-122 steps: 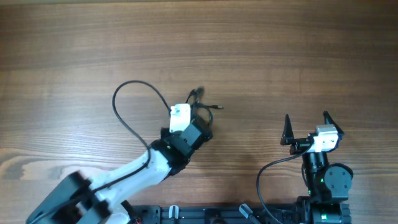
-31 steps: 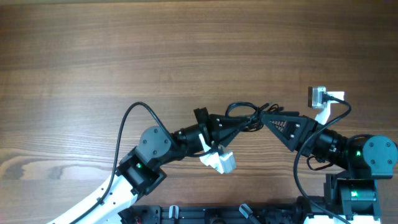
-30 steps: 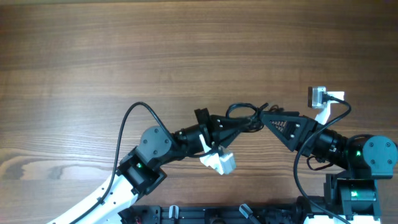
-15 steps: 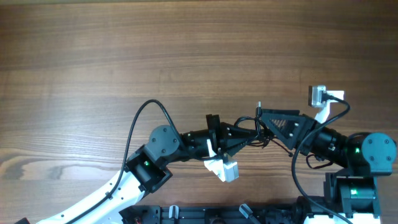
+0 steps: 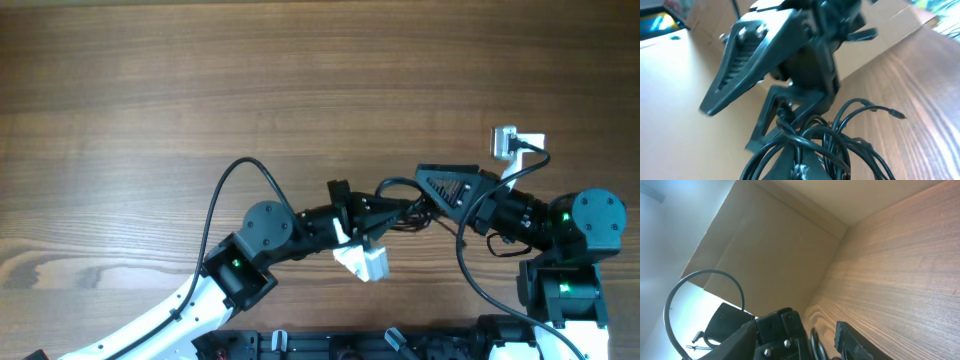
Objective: Untangle cables
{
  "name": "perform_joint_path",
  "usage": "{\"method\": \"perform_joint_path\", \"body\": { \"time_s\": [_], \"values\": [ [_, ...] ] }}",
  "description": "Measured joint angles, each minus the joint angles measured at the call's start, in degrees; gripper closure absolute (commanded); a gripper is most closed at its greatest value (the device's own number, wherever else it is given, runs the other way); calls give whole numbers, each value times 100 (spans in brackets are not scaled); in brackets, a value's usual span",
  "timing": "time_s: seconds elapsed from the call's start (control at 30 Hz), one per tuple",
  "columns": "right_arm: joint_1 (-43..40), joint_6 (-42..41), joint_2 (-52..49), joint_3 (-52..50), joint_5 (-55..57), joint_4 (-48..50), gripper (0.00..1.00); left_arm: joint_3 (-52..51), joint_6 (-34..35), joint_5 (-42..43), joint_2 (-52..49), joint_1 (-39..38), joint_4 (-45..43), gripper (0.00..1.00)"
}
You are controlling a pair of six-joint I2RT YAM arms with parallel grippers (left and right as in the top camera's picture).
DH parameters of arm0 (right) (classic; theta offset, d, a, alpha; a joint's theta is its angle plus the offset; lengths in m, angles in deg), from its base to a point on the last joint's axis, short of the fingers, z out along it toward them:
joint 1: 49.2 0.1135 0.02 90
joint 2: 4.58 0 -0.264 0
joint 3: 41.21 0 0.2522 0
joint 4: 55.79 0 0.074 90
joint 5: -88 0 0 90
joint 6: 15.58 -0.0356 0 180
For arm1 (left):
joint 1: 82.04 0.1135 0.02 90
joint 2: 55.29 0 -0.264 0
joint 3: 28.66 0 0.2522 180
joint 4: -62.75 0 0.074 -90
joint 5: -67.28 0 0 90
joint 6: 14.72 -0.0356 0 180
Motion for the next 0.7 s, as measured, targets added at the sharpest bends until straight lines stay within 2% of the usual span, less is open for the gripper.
{"method": "perform_joint_path", "body": {
  "time_s": [0.23,0.47,0.6,0.7],
  "values": [
    [-17,20,0,0,52,2,49,0,44,-433,98,-4,-74,96],
    [-55,-72,0,0,127,2,82,0,61,-962,514,-4,308,96],
    [-55,-175,0,0,168,9,93,0,59,-951,520,-4,382,96],
    [-55,-179,0,0,168,17,96,0,61,-927,520,-4,428,96]
  ]
}}
